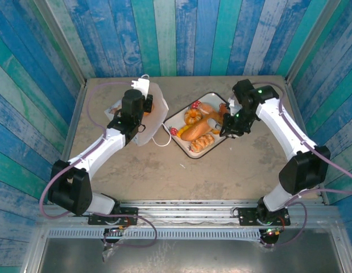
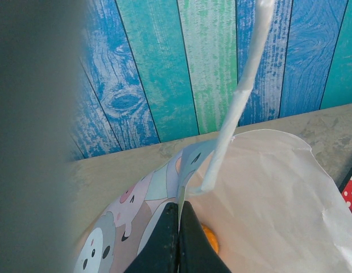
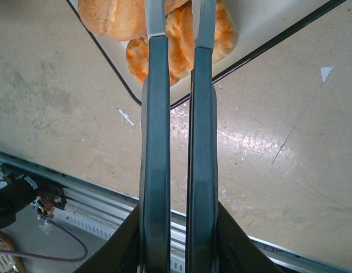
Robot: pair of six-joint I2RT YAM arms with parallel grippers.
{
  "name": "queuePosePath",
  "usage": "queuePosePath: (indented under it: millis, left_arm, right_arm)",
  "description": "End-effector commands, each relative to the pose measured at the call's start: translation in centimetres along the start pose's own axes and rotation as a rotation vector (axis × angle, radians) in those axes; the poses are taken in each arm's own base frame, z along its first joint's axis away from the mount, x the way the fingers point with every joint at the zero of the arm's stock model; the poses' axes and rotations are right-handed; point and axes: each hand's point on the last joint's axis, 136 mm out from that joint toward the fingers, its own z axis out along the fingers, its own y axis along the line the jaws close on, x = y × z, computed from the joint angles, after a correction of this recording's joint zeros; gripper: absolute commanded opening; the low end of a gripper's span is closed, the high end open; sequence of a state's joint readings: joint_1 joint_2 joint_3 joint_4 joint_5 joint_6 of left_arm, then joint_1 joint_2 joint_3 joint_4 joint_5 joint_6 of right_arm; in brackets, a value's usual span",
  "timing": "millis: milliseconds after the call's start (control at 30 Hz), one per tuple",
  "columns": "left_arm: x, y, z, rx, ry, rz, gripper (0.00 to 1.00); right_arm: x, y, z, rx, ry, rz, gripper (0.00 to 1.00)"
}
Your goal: Take the fake bread out of the paper bag
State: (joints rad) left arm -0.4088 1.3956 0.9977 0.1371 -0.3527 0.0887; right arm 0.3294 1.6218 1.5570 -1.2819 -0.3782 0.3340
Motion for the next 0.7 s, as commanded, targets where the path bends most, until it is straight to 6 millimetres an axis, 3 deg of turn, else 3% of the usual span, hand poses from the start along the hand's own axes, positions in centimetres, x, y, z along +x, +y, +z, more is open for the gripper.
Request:
queuePosePath:
  millis: [0, 300, 667]
  left_arm:
    - [-0.7, -0.3, 0.2, 0.018, -0.024, -0.024, 0.0]
    - [-0.7, -0.5, 0.3, 0.025, -0.021, -0.019, 0.0]
    - [-0.8, -0.6, 0.4, 0.028, -0.023, -0.022, 0.0]
  right_arm:
    - [-1.0, 0.4, 0.0, -0.016, -0.006, -0.021, 0.25]
    - [-2.6, 0.8, 0.5, -0.023, -0.008, -0.027, 0.39]
    - [-2.8, 1.6, 0.9, -0.06, -0.001, -0.045, 0.34]
